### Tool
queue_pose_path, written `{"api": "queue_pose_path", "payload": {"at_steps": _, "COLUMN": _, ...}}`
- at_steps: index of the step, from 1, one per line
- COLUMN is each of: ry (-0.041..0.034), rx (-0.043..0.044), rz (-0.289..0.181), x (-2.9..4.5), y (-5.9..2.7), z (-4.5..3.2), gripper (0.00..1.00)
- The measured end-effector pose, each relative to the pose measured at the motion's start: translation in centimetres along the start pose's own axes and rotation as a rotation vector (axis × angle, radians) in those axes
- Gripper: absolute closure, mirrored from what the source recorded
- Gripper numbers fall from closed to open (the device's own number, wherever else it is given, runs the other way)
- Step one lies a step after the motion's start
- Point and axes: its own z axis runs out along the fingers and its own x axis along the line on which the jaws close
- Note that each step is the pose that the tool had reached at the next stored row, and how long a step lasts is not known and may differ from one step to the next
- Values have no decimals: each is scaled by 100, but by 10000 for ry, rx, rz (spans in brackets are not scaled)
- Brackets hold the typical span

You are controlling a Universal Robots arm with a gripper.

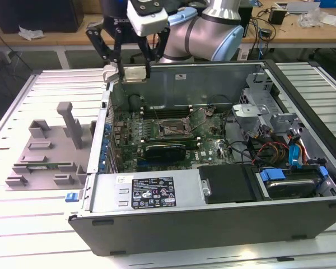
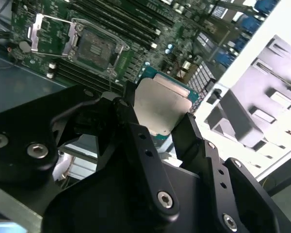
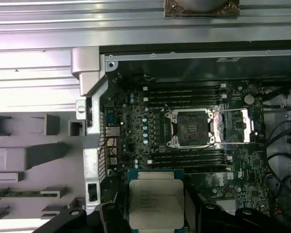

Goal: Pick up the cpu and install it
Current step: 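Pick up the cpu and move it towards the insertion slot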

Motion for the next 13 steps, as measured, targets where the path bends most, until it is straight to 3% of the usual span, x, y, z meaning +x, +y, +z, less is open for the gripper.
{"api": "queue_pose_path", "payload": {"at_steps": 10, "ry": 17, "rx": 1, "rz": -1, "x": -339, "y": 4, "z": 236, "gripper": 45}}
{"api": "queue_pose_path", "payload": {"at_steps": 13, "ry": 25, "rx": 2, "rz": 3, "x": -426, "y": 58, "z": 347, "gripper": 45}}
